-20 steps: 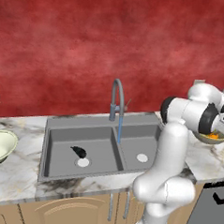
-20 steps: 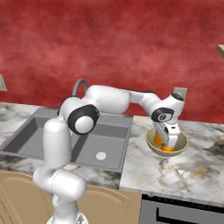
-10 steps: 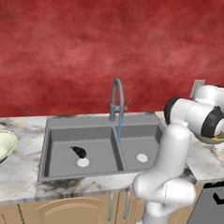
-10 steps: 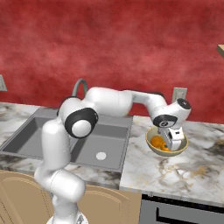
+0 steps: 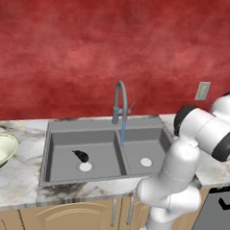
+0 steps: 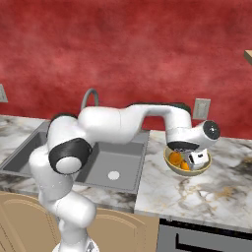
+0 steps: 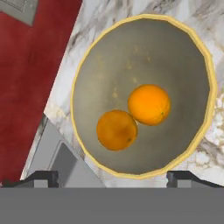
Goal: Pick the oranges from the sink and place them in one bowl. Place the eggplant in the other bowl. Then turn off the sink faucet.
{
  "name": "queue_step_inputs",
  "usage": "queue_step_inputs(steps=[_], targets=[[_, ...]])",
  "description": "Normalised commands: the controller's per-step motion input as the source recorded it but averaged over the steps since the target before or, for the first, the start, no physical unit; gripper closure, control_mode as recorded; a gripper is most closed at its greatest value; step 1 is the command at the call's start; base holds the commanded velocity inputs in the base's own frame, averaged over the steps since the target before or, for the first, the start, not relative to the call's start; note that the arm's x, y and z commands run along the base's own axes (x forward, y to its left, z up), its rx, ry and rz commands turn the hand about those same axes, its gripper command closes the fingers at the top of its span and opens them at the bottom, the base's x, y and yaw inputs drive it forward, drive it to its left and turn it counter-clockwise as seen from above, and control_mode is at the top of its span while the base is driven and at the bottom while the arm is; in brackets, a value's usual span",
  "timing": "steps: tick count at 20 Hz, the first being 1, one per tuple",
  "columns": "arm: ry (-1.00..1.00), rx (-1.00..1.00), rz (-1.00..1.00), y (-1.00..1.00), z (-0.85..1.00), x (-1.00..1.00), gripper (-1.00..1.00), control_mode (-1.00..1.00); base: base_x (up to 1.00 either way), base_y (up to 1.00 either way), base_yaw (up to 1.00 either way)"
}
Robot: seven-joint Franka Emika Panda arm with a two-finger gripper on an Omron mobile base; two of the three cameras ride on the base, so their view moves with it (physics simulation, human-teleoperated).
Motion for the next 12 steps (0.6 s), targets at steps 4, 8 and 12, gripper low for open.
queue_step_inputs(steps=[4,8,12], targets=[[-0.22,-0.01,0.0,0.36,0.65,-0.35,-1.0,-1.0,0.0,0.0,0.0],[-0.15,0.0,0.0,0.36,0.56,-0.33,-1.0,-1.0,0.0,0.0,0.0],[-0.01,-0.06,0.0,0.42,0.51,-0.34,-1.0,-1.0,0.0,0.0,0.0]])
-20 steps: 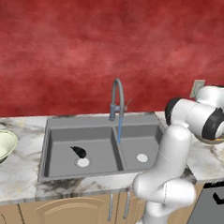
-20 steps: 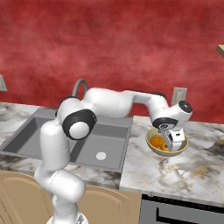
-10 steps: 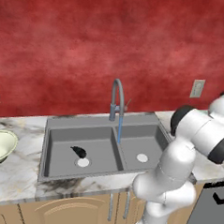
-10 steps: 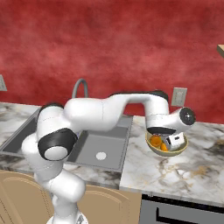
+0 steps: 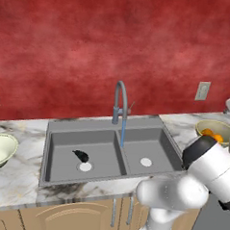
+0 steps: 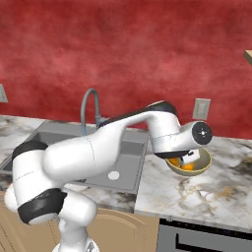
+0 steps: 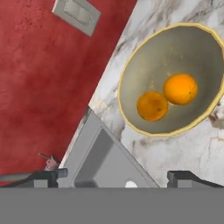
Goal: Pick the oranges from the sink and place them in one bowl. Place the eggplant in the other bowl. Then turn off the sink faucet.
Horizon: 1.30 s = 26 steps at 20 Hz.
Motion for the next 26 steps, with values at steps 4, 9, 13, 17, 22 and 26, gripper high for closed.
queue_step_inputs(steps=[4,9,13,17,22,26], targets=[[0.01,-0.1,0.0,0.5,0.46,-0.3,-1.0,-1.0,0.0,0.0,0.0],[0.09,-0.15,0.0,0.63,0.31,-0.2,-1.0,-1.0,0.0,0.0,0.0],[0.12,-0.21,0.0,0.74,0.1,-0.06,-1.0,-1.0,0.0,0.0,0.0],[0.14,-0.21,0.0,0.72,0.03,0.0,-1.0,-1.0,0.0,0.0,0.0],[0.1,-0.14,0.0,0.64,0.1,0.0,-1.0,-1.0,0.0,0.0,0.0],[0.11,-0.08,0.06,0.47,0.07,0.0,-1.0,-1.0,0.0,0.0,0.0]])
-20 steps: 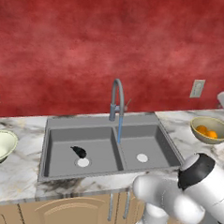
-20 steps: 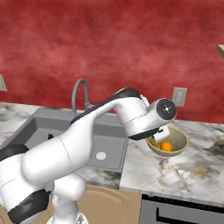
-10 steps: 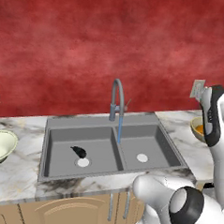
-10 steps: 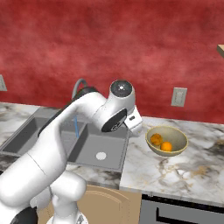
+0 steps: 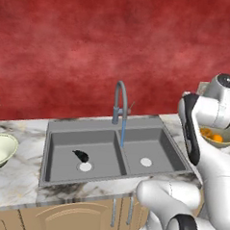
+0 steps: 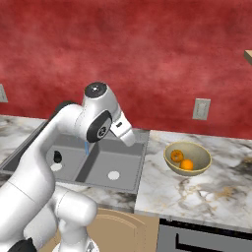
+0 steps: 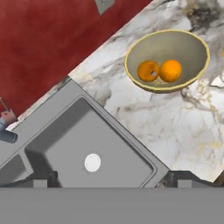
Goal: Pick the oranges from the sink and place them in one bowl. Place the eggplant in the other bowl. Then turn off the sink faucet.
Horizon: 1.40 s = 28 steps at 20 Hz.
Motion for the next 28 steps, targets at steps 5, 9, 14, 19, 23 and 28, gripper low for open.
queue_step_inputs(steps=[5,9,14,19,23,28], targets=[[0.11,-0.07,0.22,0.3,0.0,-0.01,-1.0,-1.0,0.0,0.0,0.0],[0.1,-0.06,0.25,0.28,0.01,-0.05,-1.0,-1.0,0.0,0.0,0.0],[0.07,-0.03,0.27,0.31,0.0,-0.11,-1.0,-1.0,0.0,0.0,0.0],[0.08,-0.01,0.27,0.33,0.0,-0.24,-1.0,-1.0,0.0,0.0,0.0],[0.02,0.0,0.22,0.35,0.0,-0.34,-1.0,-1.0,0.0,0.0,0.0],[0.01,0.0,0.2,0.41,0.0,-0.31,-1.0,-1.0,0.0,0.0,0.0]])
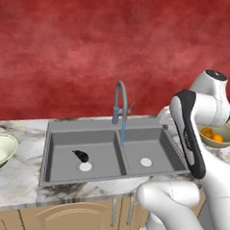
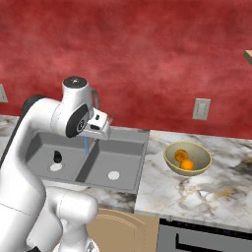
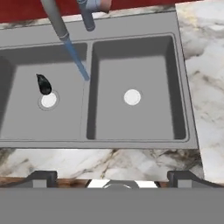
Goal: Pick the oranges from the sink and place them in one bowl. Place the eggplant in the other bowl. Then turn off the sink faucet.
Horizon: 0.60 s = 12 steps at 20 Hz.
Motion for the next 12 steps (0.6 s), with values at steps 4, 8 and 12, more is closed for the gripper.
queue_step_inputs(steps=[4,8,12], targets=[[0.0,0.0,0.19,0.49,0.0,-0.23,-1.0,-1.0,0.0,0.0,0.0],[0.0,0.0,0.17,0.55,0.0,-0.18,-1.0,-1.0,0.0,0.0,0.0],[0.03,0.0,0.14,0.49,0.0,-0.09,-1.0,-1.0,0.0,0.0,0.0]])
